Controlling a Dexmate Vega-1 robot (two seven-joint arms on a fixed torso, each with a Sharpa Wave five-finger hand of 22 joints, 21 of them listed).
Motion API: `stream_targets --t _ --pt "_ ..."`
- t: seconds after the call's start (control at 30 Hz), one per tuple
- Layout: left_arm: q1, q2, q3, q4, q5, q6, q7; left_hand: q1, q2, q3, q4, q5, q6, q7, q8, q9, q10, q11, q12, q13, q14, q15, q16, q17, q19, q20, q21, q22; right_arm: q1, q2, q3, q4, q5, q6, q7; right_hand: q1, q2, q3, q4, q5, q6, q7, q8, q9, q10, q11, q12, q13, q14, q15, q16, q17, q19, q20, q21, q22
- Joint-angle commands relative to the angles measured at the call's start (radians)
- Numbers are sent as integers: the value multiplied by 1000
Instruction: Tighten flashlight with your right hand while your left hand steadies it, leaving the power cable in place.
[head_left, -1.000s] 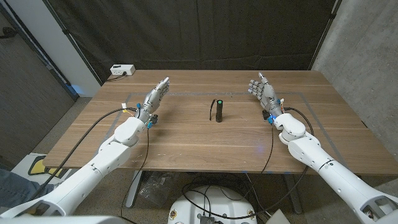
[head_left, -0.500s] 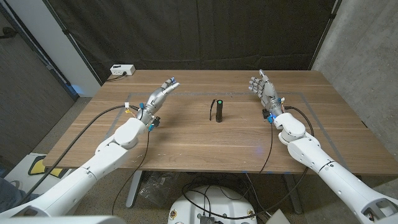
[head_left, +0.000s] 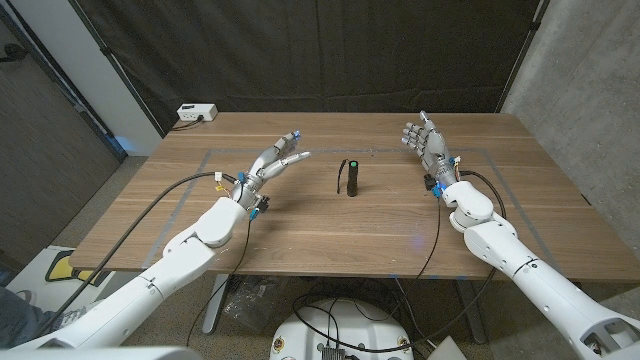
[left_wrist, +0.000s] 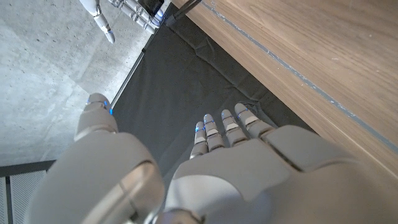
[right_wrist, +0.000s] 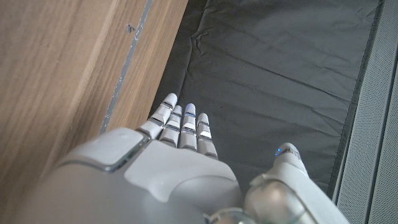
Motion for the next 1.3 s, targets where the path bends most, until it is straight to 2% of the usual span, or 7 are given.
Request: stream_targets --t 0.03,0.2,0.37,0.73,0.8,0.93,1.3 --pt "31 -15 20 -23 212 23 149 54 2 -7 2 8 58 -9 16 2 53 -5 9 4 55 -48 7 0 59 -54 15 3 -22 -19 8 -23 7 -10 2 11 1 1 -7 0 11 1 9 5 10 1 8 3 7 0 7 3 6 -1 -5 2" --pt "33 -48 34 23 330 -13 261 109 1 -19 8 5 148 -16 36 2 146 -28 18 5 143 -69 14 -1 136 -66 25 4 -30 -24 8 -29 6 -11 1 12 2 1 -8 0 12 1 8 5 12 0 8 4 8 0 6 3 9 -1 -6 2" --pt "35 -51 44 23 381 0 289 143 5 -30 15 1 235 -23 54 2 222 -40 18 5 219 -82 18 0 200 -70 33 5 -32 -31 8 -38 3 -17 3 12 3 0 -8 0 12 1 8 5 14 2 8 4 10 -1 6 3 11 -1 -7 2" --pt "15 -41 89 -11 421 105 239 148 8 -33 19 -1 249 -22 55 1 236 -38 15 6 228 -81 15 1 207 -70 31 6 -50 -48 18 -59 13 -28 3 12 3 -2 -8 -1 14 2 7 5 15 1 6 4 12 -1 4 3 18 -1 -9 3" --pt "6 -28 97 -38 411 155 187 149 9 -33 20 -1 249 -21 55 1 238 -39 15 6 229 -79 14 1 207 -70 31 6 -57 -52 24 -64 15 -25 1 13 3 -2 -8 -1 14 1 7 5 15 1 6 4 13 -2 4 3 18 -1 -10 3" --pt "-3 -18 113 -72 455 220 185 155 22 -33 26 -3 278 -19 59 1 277 -50 20 6 265 -85 20 3 223 -75 31 6 -64 -56 30 -67 20 -23 2 13 4 -2 -9 -1 14 1 6 5 17 0 6 4 17 -1 5 3 21 -1 -11 3" --pt "-34 -22 146 -64 451 235 177 173 35 -33 30 -10 344 -25 71 0 334 -55 20 7 323 -92 24 3 263 -79 35 6 -68 -60 35 -58 27 -14 16 13 5 -3 -9 -1 14 1 5 6 20 -1 6 4 20 -2 5 4 26 -1 -13 3"
